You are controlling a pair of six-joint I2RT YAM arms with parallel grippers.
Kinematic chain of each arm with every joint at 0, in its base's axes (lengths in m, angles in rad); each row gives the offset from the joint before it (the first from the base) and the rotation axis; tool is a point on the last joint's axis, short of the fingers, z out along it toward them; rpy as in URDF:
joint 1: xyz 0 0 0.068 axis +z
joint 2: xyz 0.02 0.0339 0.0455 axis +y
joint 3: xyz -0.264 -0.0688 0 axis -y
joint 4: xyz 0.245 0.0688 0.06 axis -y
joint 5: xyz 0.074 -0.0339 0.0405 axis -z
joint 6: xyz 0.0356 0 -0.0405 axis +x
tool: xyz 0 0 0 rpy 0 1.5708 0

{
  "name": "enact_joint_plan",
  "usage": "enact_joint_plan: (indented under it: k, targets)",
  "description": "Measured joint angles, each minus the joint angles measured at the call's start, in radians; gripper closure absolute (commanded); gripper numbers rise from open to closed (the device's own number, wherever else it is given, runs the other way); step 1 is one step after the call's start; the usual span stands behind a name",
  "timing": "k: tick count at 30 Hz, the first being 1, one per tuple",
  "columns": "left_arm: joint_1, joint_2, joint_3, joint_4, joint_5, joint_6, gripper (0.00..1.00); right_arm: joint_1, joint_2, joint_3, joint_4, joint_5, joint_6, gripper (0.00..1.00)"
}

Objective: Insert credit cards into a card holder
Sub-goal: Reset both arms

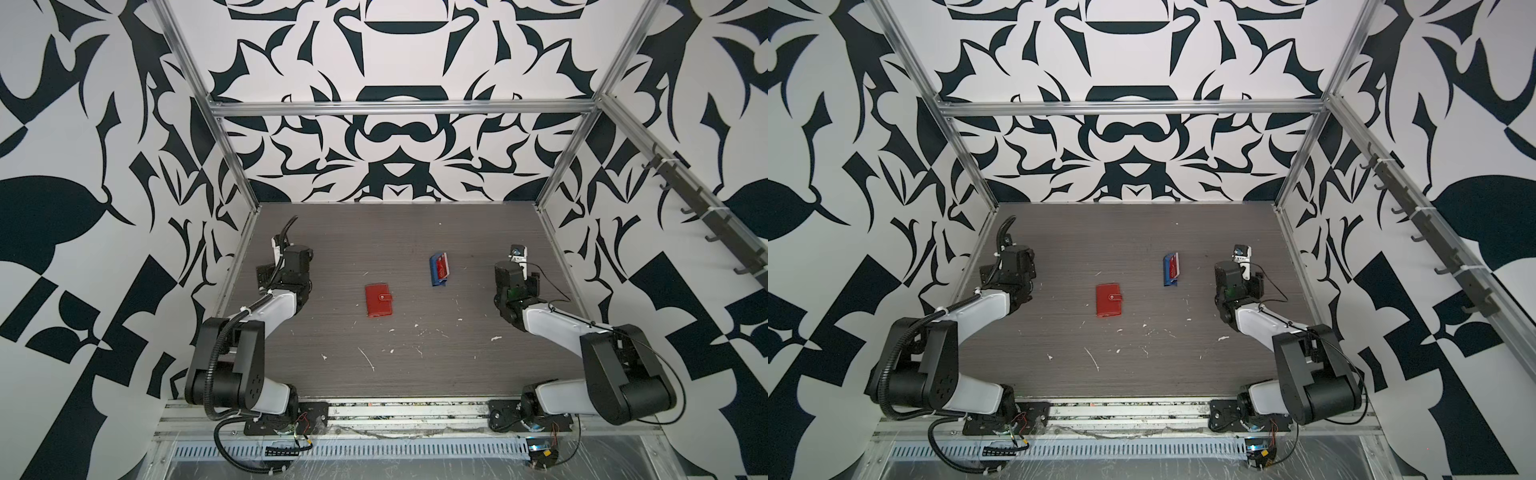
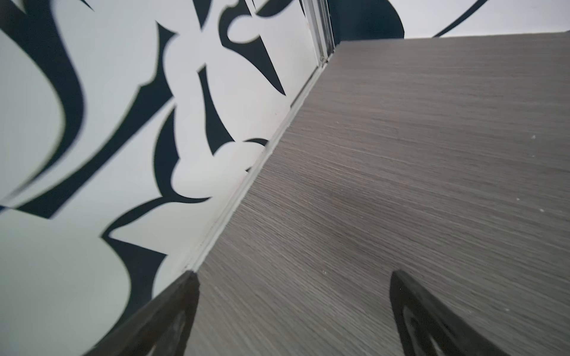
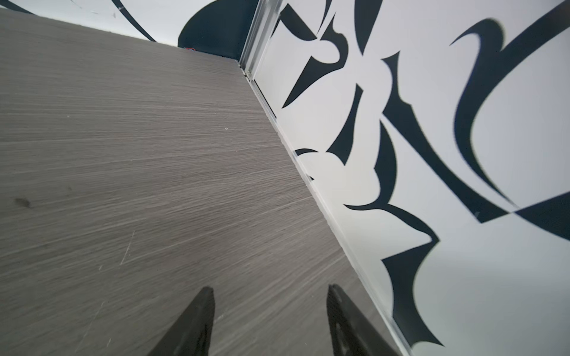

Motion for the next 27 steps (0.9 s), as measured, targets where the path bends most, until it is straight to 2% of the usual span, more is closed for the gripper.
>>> enact_joint_plan:
  k: [8,15,19,23,27]
  targets:
    - [0.101,0.016,-0.135,0.216,0.268,-0.013,0.0,-0.061,0.032,-0.069,0.141,-0.154,0.009,0.38]
    - [0.142,0.018,-0.245,0.41,0.469,-0.01,0.0,-0.138,0.027,-0.141,0.24,-0.336,0.043,0.36]
    - [0.145,0.031,-0.296,0.525,0.542,-0.002,0.0,-0.149,0.015,-0.188,0.332,-0.419,0.055,0.35]
    - [0.145,0.067,-0.322,0.611,0.589,0.01,0.0,-0.151,0.044,-0.285,0.52,-0.505,0.054,0.34]
    - [0.146,0.076,-0.326,0.632,0.604,0.013,0.0,-0.153,0.091,-0.302,0.596,-0.552,0.053,0.33]
